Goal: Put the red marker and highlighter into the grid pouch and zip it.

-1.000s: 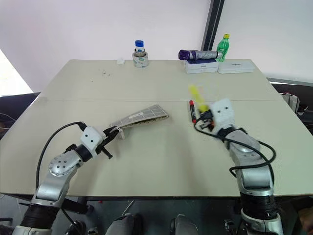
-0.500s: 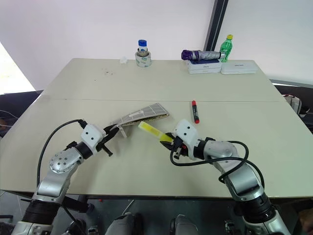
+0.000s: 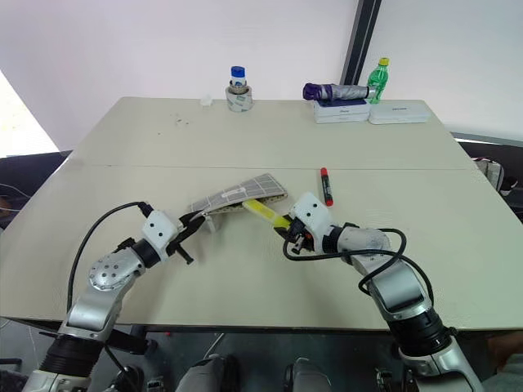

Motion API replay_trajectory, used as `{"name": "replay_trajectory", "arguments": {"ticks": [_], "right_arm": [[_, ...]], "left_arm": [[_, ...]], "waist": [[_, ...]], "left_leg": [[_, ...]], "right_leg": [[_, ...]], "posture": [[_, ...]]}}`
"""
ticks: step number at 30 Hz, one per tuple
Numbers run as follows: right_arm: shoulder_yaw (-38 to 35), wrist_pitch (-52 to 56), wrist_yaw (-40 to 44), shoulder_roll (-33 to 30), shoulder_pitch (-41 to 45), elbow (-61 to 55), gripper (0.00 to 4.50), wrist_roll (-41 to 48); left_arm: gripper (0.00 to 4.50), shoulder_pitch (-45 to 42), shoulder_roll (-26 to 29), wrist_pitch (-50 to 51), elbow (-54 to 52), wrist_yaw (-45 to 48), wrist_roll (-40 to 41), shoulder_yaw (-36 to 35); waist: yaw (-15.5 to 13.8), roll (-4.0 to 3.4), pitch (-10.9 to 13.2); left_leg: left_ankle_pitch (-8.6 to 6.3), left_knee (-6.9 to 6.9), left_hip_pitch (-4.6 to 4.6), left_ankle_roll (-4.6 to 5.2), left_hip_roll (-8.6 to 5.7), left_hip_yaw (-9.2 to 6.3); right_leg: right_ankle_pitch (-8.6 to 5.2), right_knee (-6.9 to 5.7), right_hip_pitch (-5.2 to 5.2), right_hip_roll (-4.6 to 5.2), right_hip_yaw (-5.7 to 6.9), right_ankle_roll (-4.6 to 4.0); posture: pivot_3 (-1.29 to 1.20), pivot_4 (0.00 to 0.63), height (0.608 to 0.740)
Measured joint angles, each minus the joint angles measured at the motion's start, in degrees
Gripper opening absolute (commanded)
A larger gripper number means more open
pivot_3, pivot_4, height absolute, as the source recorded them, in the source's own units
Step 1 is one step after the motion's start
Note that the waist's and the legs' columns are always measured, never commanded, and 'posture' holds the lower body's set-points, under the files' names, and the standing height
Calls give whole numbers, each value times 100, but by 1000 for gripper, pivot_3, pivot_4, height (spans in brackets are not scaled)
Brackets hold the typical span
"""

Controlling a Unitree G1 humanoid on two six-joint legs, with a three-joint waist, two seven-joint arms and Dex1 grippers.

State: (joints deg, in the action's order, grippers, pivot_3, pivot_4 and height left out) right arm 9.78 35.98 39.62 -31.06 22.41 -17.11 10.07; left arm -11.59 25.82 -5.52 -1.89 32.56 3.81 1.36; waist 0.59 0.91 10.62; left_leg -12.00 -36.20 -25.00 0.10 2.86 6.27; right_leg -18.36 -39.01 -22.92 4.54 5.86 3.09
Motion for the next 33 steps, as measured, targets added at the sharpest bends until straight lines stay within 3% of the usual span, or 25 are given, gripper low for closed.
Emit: {"name": "replay_trajectory", "arguments": {"ticks": [8,15,24,30,33], "right_arm": [[697,-800,395,-355,657,307,889,-712],[1798,-2217,544,-334,1323,1167,889,-2053],[1921,-4152,395,-263,1835,2179,889,-3011],[1807,-4415,644,-157,1832,2287,3876,-2800],[1522,-4354,784,-181,1774,2111,3876,-2506]], "left_arm": [[0,142,370,-324,-146,492,-266,397],[0,25,468,-377,-143,685,-341,465],[0,-34,471,-328,-158,685,-312,429],[0,-14,340,-177,-267,553,-183,327],[0,3,294,-107,-285,454,-154,250]], "waist": [[15,-2,0],[9,-2,0],[15,-2,0],[5,-2,0],[8,-2,0]], "left_leg": [[1,-1,1,-2,1,1],[2,-5,1,-2,0,3],[10,-5,1,-14,1,5],[9,-8,1,-13,1,4],[9,-9,2,-11,1,4]], "right_leg": [[0,-4,-2,-2,0,0],[0,-5,-2,-1,0,0],[0,-7,-1,-2,1,0],[0,-9,1,-1,0,0],[1,-10,3,-1,1,0]], "posture": [[0,150,737],[0,150,737],[0,150,737],[0,150,737],[0,150,737]]}}
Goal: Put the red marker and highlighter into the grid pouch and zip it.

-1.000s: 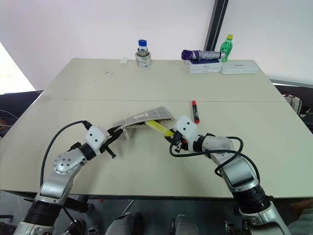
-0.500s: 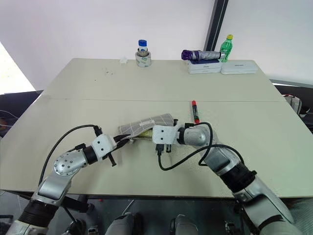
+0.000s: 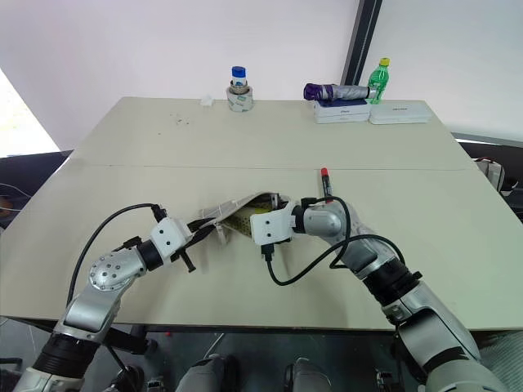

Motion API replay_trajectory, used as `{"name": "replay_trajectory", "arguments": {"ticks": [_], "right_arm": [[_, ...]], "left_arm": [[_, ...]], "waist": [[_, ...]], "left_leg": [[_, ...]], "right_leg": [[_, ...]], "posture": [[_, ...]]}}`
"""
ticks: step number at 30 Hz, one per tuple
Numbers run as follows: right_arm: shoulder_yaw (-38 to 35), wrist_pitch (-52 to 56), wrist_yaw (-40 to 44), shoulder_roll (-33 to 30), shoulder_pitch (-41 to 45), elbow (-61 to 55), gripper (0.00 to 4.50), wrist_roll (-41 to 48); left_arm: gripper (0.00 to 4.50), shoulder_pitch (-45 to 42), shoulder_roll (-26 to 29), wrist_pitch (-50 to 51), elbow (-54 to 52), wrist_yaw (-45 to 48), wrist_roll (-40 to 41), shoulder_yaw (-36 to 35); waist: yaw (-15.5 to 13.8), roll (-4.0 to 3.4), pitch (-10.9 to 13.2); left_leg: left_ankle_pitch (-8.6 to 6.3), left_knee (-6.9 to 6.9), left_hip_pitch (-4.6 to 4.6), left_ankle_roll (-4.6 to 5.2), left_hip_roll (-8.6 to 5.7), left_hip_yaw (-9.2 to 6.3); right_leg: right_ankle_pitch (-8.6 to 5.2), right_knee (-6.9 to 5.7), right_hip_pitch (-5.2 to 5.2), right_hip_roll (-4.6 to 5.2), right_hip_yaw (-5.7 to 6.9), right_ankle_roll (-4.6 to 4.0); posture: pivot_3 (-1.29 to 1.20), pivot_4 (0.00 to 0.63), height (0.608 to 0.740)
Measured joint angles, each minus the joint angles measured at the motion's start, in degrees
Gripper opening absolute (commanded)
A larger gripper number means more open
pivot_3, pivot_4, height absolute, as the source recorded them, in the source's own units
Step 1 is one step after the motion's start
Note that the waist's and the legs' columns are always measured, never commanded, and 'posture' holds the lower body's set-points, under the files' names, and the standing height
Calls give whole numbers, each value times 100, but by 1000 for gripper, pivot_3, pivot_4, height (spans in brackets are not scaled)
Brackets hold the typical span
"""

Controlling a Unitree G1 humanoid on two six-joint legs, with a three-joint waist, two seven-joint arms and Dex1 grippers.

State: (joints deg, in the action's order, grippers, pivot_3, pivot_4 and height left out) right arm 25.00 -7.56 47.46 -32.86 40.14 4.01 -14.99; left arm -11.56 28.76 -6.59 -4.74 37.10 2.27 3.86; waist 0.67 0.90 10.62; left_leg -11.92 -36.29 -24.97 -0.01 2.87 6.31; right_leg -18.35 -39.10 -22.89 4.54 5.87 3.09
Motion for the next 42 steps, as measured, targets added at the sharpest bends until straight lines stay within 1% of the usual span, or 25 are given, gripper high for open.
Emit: {"name": "replay_trajectory", "arguments": {"ticks": [4,7,9,10,12,14,17,21,23,25,29,33,34,36,41,42], "right_arm": [[-555,234,152,-15,-421,-574,3876,660],[-911,598,393,-115,-935,-1144,3876,1315],[-1101,907,457,-143,-1179,-1403,3876,1634],[-1389,1237,396,-118,-1440,-1654,3876,1970],[-2182,1838,51,7,-2105,-2018,3876,2624],[-2701,2037,-315,97,-2561,-2096,3876,2814],[-3575,2334,-1168,540,-3428,-2228,3876,2979],[-4182,2232,-1697,818,-4486,-2423,3876,2987],[-4418,2177,-1897,965,-4743,-2462,3876,3006],[-4526,2129,-2022,977,-4927,-2606,3876,3022],[-4461,2095,-2226,1072,-5162,-2841,3876,2950],[-4346,2122,-2344,1067,-5059,-2839,3876,2864],[-4320,2189,-2386,1054,-4963,-2836,3876,2855],[-4263,2451,-2459,986,-4706,-2820,4426,2854],[-3785,3662,-2541,564,-3737,-2519,4466,2774],[-3668,3928,-2584,506,-3367,-2327,4466,2738]], "left_arm": [[0,34,3,18,-2,-90,5,-85],[0,114,28,18,7,-124,0,-148],[0,146,41,15,12,-125,-1,-182],[0,135,42,6,13,-126,-6,-189],[0,134,63,-13,28,-146,-6,-275],[0,125,73,-27,47,-175,-6,-309],[0,124,78,-94,166,-181,-8,-314],[0,54,66,-157,268,-137,-2,-292],[0,-1,61,-170,338,-97,0,-281],[0,-73,57,-184,419,-66,-1,-258],[0,-179,48,-235,504,0,-1,-241],[0,-235,31,-236,502,11,4,-239],[0,-232,26,-236,502,12,3,-238],[0,-225,20,-238,501,12,2,-236],[0,-156,-7,-233,457,-11,-11,-244],[0,-141,-13,-229,452,-15,-27,-239]], "waist": [[-3,0,0],[-6,0,0],[-5,0,0],[-16,1,-1],[-56,4,-2],[-85,4,-2],[-128,2,-3],[-138,-4,-4],[-123,-4,-4],[-108,-5,-4],[-126,-5,-5],[-127,-5,-5],[-125,-5,-5],[-119,-5,-5],[-118,-5,-5],[-97,-6,-4]], "left_leg": [[-2,1,3,4,0,-2],[-5,1,8,8,0,-3],[-5,1,13,8,0,-4],[-5,2,16,7,0,-6],[-5,1,24,7,-1,-15],[-6,1,31,8,-1,-14],[-6,7,47,6,0,-14],[-5,10,47,5,-1,-12],[-5,8,48,5,0,-10],[-5,8,52,4,1,-10],[-4,9,51,3,1,-10],[-4,9,51,3,0,-10],[-4,9,51,3,1,-10],[-4,9,51,4,1,-10],[-4,9,51,4,1,-10],[-4,7,50,4,1,-8]], "right_leg": [[0,0,4,0,1,0],[0,0,10,1,2,0],[1,-1,14,1,2,-1],[1,-1,19,1,2,-1],[1,4,34,4,11,-1],[1,4,39,6,10,-1],[0,4,49,5,10,-1],[-1,3,47,3,8,-1],[0,3,47,2,6,-1],[0,3,47,-1,4,-1],[-1,3,47,-2,4,-1],[-1,3,46,-1,3,-1],[-1,3,47,-2,3,-1],[0,3,47,-2,3,-1],[0,3,45,-1,4,-2],[0,2,43,-1,2,-3]], "posture": [[0,150,737],[0,150,737],[0,150,737],[0,150,737],[0,150,737],[0,150,737],[0,150,737],[0,150,737],[0,150,737],[0,150,737],[0,150,737],[0,150,737],[0,150,737],[0,150,737],[0,150,737],[0,150,737]]}}
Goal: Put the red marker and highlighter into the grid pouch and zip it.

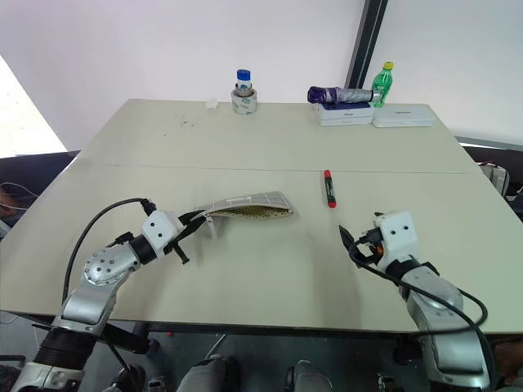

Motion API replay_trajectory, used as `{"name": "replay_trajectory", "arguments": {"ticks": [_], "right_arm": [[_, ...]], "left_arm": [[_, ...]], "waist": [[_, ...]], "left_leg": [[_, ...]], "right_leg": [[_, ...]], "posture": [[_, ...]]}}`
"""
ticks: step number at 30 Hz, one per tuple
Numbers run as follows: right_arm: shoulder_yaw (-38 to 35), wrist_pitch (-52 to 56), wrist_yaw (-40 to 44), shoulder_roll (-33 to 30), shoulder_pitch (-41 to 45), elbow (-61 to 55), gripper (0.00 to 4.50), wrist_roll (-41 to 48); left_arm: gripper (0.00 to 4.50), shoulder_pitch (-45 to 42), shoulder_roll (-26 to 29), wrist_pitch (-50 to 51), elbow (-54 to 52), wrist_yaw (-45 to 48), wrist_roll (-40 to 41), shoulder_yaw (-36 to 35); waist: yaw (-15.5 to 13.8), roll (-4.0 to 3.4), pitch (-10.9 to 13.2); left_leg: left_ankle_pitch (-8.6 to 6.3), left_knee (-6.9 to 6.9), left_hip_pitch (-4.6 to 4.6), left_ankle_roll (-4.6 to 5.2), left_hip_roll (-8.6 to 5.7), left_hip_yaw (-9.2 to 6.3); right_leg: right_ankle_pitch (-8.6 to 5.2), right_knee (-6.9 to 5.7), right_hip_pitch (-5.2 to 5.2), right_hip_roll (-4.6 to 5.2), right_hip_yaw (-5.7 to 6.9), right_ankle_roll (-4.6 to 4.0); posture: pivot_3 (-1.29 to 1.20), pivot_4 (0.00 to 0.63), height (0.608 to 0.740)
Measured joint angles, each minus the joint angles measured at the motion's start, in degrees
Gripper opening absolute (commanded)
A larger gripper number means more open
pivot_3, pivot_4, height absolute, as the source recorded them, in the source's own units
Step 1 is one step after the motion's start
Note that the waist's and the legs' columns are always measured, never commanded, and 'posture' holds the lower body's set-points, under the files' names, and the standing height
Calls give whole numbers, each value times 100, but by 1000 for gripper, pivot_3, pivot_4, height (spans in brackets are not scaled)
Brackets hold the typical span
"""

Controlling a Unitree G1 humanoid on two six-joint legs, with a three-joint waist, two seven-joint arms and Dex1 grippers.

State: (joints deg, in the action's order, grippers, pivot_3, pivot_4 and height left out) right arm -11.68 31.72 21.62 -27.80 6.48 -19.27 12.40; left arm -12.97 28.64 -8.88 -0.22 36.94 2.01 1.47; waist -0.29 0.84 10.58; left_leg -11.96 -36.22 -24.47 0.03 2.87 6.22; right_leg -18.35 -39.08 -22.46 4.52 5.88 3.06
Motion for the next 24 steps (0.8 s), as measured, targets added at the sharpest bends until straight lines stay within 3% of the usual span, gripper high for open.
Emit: {"name": "replay_trajectory", "arguments": {"ticks": [5,12,18,24], "right_arm": [[517,761,-126,-70,1963,1141,4466,-222],[1246,1231,0,198,3756,3636,4466,-496],[1417,729,-96,335,4603,5303,4466,-787],[1031,515,-510,577,4980,6329,4466,-788]], "left_arm": [[0,84,-69,16,-92,-61,-20,15],[0,108,-94,114,-198,-124,-37,31],[0,250,-92,197,-395,-224,-38,-1],[0,356,-84,235,-518,-281,-72,-3]], "waist": [[12,1,0],[28,0,1],[96,0,1],[131,-1,1]], "left_leg": [[1,5,-1,-1,1,1],[1,5,-6,1,0,10],[2,8,-11,0,-1,10],[3,11,-10,-2,2,11]], "right_leg": [[0,-1,-3,-2,1,-1],[1,-1,-6,1,1,0],[1,0,-10,3,1,0],[1,-2,-12,1,1,0]], "posture": [[0,150,737],[0,150,737],[0,150,737],[0,150,737]]}}
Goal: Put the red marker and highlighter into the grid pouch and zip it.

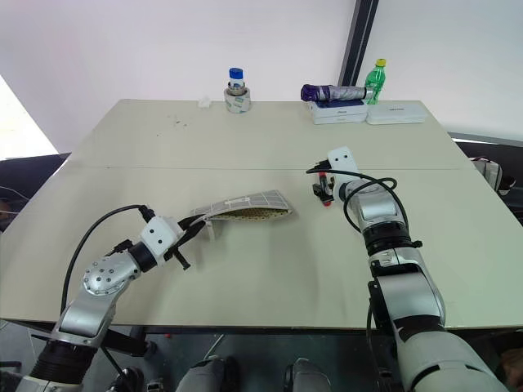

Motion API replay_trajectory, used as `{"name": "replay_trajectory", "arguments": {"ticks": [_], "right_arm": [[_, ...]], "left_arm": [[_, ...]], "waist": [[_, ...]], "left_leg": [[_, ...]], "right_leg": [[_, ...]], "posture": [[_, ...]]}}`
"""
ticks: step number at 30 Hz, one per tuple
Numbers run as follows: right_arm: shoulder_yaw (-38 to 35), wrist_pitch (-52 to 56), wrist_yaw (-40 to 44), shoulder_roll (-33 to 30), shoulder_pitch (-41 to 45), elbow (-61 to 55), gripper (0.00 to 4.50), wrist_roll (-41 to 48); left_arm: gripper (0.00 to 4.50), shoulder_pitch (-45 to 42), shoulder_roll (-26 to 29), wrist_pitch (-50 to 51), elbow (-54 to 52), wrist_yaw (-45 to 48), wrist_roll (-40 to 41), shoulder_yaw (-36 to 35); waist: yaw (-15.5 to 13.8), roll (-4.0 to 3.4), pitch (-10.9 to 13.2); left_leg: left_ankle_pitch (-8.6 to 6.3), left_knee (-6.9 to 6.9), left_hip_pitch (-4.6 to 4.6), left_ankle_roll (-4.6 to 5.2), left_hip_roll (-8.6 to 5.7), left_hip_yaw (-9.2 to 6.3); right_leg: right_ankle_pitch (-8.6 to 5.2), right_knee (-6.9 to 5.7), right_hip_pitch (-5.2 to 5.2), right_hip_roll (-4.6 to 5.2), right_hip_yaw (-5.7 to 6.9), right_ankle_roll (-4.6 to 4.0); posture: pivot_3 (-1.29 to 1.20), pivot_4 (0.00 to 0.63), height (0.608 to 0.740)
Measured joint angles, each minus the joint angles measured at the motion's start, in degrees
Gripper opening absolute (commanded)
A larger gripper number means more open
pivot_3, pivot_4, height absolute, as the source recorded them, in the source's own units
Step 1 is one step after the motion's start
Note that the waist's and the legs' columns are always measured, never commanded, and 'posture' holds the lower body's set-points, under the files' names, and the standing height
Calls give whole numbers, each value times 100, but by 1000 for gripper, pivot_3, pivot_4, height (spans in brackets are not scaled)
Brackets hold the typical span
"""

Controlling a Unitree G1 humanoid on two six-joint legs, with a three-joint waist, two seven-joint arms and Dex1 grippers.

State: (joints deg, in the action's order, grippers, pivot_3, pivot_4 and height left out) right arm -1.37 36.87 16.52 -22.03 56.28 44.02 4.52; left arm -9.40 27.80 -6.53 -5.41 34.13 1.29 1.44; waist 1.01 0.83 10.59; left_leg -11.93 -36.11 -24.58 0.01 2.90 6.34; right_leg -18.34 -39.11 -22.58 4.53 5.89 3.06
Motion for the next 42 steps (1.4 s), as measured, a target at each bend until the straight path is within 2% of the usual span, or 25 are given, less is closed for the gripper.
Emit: {"name": "replay_trajectory", "arguments": {"ticks": [1,4,9,11,14,17,20,23,26,29,33,36,42], "right_arm": [[-181,155,-57,78,51,147,4466,115],[-267,297,-49,92,96,158,3627,148],[-181,336,-18,87,-52,-117,1133,96],[-138,345,-10,48,-176,-353,331,49],[58,205,216,-123,-485,-990,331,-47],[368,-386,1105,-545,-1161,-2433,331,-15],[529,-933,2392,-1008,-1917,-4155,331,509],[579,-816,3435,-1651,-2576,-5518,331,1077],[627,-572,3734,-1731,-2873,-6094,331,1409],[1008,-604,3869,-1867,-3029,-6386,331,1298],[1473,-1025,3655,-1944,-3095,-6048,331,558],[1537,-1181,3411,-1885,-3013,-5547,331,234],[1444,-1187,3483,-1741,-2840,-5441,331,375]], "left_arm": [[0,-1,0,3,-5,-12,-5,-1],[0,-1,1,6,-11,-38,-6,-1],[0,-3,1,6,-15,-41,-6,-1],[0,-16,1,6,-14,-41,-5,1],[0,-43,-1,5,-3,-42,-6,3],[0,-79,-1,-1,35,-41,-6,0],[0,-137,5,-7,96,-39,-5,-2],[0,-222,2,-62,193,-13,-1,6],[0,-261,5,-134,345,26,-4,21],[0,-406,-35,-158,440,47,-5,43],[0,-451,-37,-173,455,74,-4,65],[0,-430,-34,-180,455,81,-1,67],[0,-317,-31,-179,418,72,-1,67]], "waist": [[0,0,0],[1,-1,1],[-1,-2,1],[-12,-2,1],[-16,-3,2],[-24,-4,2],[-26,-4,2],[-40,-2,2],[-29,1,3],[-38,1,3],[-43,3,4],[-43,3,4],[-38,2,4]], "left_leg": [[0,0,0,0,0,0],[0,0,0,0,0,0],[-1,1,0,1,0,0],[-1,0,0,0,0,0],[-1,1,-4,1,-1,0],[-1,4,-11,1,-1,-1],[-2,6,-15,2,0,-3],[-2,-2,-14,2,0,-9],[-3,-7,-7,2,1,-13],[-3,-8,-6,1,0,-14],[-3,-8,-7,2,-2,-11],[-2,-8,-7,1,-2,-11],[-2,-7,-7,2,-1,-11]], "right_leg": [[0,0,0,0,0,0],[0,0,0,1,0,0],[0,0,0,2,-1,0],[0,0,0,2,0,0],[0,0,-4,3,-1,0],[-1,2,-13,2,-1,2],[-2,2,-16,-1,1,6],[-2,3,-8,1,5,5],[1,2,-2,2,5,0],[1,2,-1,2,6,0],[1,6,-1,4,5,0],[1,6,-1,2,6,0],[1,6,0,1,6,0]], "posture": [[0,150,737],[0,150,737],[0,150,737],[0,150,737],[0,150,737],[0,150,737],[0,150,737],[0,150,737],[0,150,737],[0,150,737],[0,150,737],[0,150,737],[0,150,737]]}}
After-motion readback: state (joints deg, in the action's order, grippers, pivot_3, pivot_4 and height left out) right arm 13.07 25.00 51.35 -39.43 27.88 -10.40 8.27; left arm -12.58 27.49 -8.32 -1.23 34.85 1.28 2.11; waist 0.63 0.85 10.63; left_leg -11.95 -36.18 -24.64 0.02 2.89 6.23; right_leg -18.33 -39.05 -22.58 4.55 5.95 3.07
